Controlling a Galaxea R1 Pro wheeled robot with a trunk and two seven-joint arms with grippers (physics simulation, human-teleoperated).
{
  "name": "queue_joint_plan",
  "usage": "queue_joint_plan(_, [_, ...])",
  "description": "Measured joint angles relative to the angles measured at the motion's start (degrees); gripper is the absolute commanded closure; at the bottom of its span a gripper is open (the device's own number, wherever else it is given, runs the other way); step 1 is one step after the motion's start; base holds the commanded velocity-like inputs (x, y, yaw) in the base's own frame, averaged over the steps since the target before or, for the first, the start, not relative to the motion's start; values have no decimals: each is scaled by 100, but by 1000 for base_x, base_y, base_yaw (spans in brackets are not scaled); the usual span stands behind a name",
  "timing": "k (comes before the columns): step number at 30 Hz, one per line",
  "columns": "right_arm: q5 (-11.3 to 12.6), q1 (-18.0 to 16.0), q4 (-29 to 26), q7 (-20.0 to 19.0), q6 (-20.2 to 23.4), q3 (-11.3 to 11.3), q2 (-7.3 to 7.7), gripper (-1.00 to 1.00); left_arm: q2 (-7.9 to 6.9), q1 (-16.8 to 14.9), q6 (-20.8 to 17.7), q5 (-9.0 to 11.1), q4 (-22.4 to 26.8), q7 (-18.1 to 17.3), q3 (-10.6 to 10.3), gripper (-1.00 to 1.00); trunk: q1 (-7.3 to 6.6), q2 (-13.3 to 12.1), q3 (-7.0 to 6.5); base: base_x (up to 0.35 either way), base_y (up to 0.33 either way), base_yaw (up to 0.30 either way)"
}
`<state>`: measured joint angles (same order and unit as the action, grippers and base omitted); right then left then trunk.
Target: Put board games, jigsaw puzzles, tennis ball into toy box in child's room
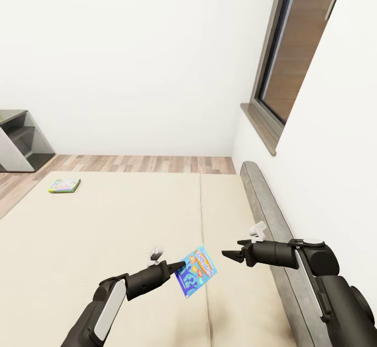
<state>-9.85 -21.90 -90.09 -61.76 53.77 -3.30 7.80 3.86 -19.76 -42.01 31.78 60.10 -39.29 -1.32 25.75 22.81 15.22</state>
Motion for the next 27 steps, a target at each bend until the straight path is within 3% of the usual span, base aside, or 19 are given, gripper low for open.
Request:
queue_joint_plan(10, [37, -44, -16, -1, 49, 10, -33, -100, -114, 88, 11, 151, 9, -35, 285, 100, 0, 0, 0, 0, 169, 0])
queue_joint_plan(27, [41, -53, -28, -5, 71, 5, -40, -100, -136, 114, 37, 185, 10, -46, 358, 100, 0, 0, 0, 0, 80, 21])
